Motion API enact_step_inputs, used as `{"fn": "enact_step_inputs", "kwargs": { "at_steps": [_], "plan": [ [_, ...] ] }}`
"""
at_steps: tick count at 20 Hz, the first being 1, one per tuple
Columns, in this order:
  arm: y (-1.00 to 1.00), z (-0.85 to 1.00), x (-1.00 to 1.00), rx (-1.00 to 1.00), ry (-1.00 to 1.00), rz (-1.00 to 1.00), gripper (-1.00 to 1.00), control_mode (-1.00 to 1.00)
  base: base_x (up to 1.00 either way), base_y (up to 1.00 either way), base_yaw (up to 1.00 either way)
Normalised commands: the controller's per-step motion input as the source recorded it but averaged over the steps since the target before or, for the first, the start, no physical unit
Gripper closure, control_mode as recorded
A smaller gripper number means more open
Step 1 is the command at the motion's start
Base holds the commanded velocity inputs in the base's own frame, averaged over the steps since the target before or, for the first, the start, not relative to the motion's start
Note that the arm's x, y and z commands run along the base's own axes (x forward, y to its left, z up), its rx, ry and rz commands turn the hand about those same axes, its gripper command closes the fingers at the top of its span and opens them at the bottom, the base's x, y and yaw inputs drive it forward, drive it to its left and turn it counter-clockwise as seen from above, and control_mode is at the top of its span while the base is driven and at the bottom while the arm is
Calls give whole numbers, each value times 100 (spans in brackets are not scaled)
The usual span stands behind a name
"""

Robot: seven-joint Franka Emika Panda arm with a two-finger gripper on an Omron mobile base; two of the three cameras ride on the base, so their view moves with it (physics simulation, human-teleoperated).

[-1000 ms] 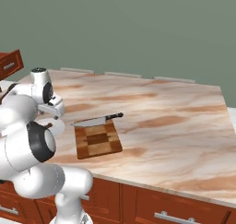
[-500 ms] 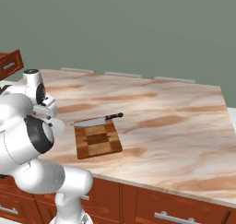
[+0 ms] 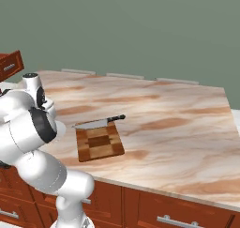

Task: Pick up the knife from the drawer and place it on the cutting board. Then place the meat from the plate to the cutting board.

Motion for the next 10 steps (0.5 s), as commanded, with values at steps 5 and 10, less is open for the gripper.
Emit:
{"fn": "enact_step_inputs", "kwargs": {
  "at_steps": [5,10],
  "plan": [
    [1,-36,5,0,0,0,-100,-100,0,0,0],
    [3,-38,5,0,0,0,-100,-100,0,0,0]
  ]
}}
